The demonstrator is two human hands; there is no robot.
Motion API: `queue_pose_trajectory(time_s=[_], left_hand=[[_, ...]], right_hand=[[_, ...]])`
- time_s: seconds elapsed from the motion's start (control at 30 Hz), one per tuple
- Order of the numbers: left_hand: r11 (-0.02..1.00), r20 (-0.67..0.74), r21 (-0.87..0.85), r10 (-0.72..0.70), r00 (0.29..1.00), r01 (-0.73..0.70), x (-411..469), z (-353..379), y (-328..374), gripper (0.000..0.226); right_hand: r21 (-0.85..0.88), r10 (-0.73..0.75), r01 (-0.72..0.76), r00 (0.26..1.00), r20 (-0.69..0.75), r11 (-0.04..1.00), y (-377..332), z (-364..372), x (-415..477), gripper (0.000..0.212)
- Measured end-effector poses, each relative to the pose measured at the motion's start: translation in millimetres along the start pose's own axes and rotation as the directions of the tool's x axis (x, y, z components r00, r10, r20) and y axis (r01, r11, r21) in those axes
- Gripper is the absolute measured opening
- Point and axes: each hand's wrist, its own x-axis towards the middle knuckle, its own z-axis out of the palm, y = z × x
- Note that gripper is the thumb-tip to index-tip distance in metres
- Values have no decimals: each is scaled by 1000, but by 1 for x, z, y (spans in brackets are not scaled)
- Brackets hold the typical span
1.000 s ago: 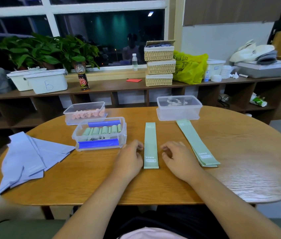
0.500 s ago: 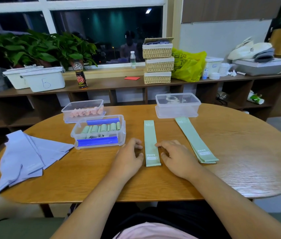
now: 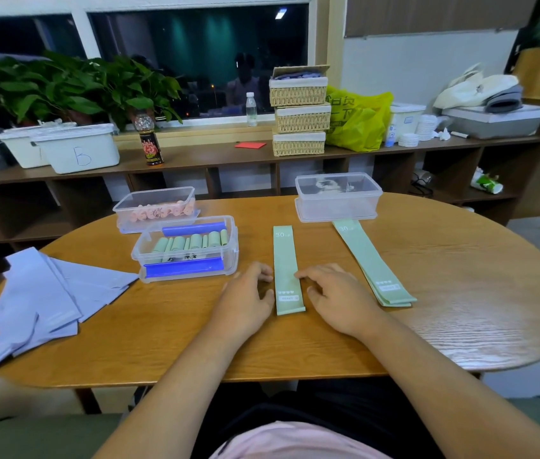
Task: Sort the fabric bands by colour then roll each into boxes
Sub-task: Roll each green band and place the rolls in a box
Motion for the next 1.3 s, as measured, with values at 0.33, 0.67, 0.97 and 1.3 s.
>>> queue_pose_trajectory(time_s=[0.33, 0.67, 0.97, 1.3], left_hand=[[994, -2, 12, 113, 994, -113, -6, -6, 7, 34], [949, 178, -42, 315, 932, -312, -28, -15, 12, 28], [966, 104, -98, 247, 963, -238, -25, -13, 16, 15], [944, 72, -57, 327, 942, -324, -24, -11, 11, 8]], right_hand=[[-48, -10, 10, 1000, -2, 999, 2, 5, 2, 36], [-55, -59, 57, 998, -29, 997, 2, 5, 1, 39], [237, -236, 229, 972, 0, 944, -1, -4, -16, 21], [171, -274, 280, 960, -61, 945, 3, 4, -11, 15]])
